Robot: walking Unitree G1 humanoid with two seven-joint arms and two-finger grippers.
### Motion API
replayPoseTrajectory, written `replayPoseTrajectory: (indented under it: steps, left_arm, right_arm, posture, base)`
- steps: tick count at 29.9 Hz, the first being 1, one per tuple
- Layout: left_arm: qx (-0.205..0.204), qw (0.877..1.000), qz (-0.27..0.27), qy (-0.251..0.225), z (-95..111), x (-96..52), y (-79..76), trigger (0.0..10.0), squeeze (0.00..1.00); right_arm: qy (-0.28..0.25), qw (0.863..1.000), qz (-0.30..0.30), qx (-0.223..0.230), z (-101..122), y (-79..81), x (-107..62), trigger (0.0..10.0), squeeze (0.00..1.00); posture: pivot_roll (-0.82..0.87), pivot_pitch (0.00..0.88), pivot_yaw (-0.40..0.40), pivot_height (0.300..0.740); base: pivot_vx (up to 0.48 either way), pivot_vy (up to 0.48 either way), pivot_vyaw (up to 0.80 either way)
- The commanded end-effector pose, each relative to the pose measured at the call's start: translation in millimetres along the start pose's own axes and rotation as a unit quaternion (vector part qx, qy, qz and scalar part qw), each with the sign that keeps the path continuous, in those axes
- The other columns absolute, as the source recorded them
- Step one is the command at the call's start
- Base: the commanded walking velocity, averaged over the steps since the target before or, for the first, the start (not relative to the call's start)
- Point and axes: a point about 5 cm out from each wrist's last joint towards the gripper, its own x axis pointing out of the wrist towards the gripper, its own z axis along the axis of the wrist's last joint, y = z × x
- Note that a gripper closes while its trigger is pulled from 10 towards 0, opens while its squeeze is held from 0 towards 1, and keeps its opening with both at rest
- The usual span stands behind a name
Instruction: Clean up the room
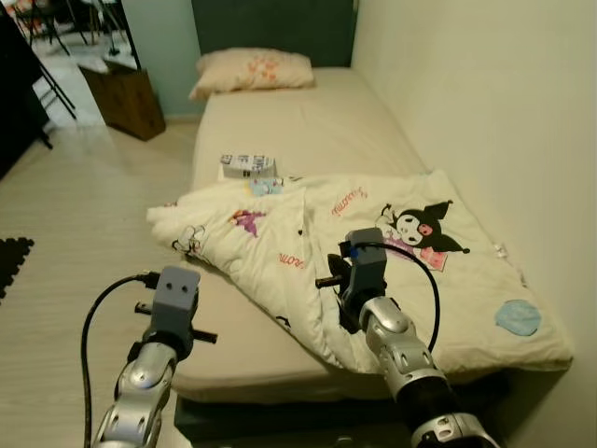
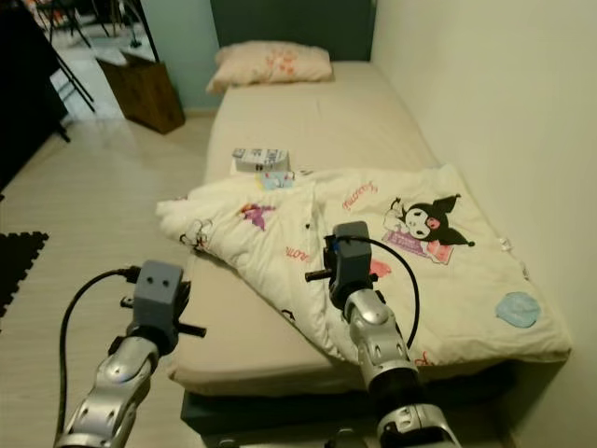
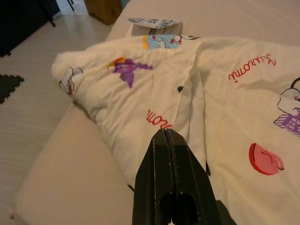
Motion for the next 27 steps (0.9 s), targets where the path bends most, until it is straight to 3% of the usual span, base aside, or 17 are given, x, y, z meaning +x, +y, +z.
replayPoseTrajectory:
  steps: [1,5,10,15,27]
  left_arm:
    - [0.013,1.000,0.020,-0.003,2.2,0.9,13.6,10.0,0.00]
    - [0.018,0.999,0.038,-0.008,6.4,2.9,25.1,10.0,0.00]
    - [0.018,0.999,0.042,-0.011,8.4,3.4,26.6,10.0,0.00]
    - [0.016,0.999,0.043,-0.012,8.7,2.5,24.4,10.0,0.00]
    - [0.004,0.999,0.037,-0.005,5.1,-1.1,13.9,10.0,0.00]
  right_arm:
    - [0.009,1.000,0.007,-0.002,2.2,1.6,5.7,10.0,0.00]
    - [-0.001,1.000,0.010,-0.005,15.1,2.3,14.6,10.0,0.00]
    - [-0.005,1.000,0.010,-0.002,19.6,2.6,17.5,10.0,0.00]
    - [-0.009,1.000,0.008,-0.001,20.8,1.9,18.2,10.0,0.00]
    - [-0.001,1.000,0.005,-0.005,15.9,-1.6,18.5,10.0,0.00]
  posture:
    - [-0.05,0.235,-0.029,0.645]
    - [-0.05,0.235,-0.031,0.645]
    - [-0.05,0.223,-0.030,0.640]
    - [-0.05,0.213,-0.027,0.621]
    - [-0.05,0.195,-0.028,0.621]
  base:
    - [0.000,0.000,0.00]
    - [0.000,0.000,0.00]
    - [0.000,0.000,0.00]
    - [0.000,0.000,0.00]
    - [0.000,0.000,0.00]
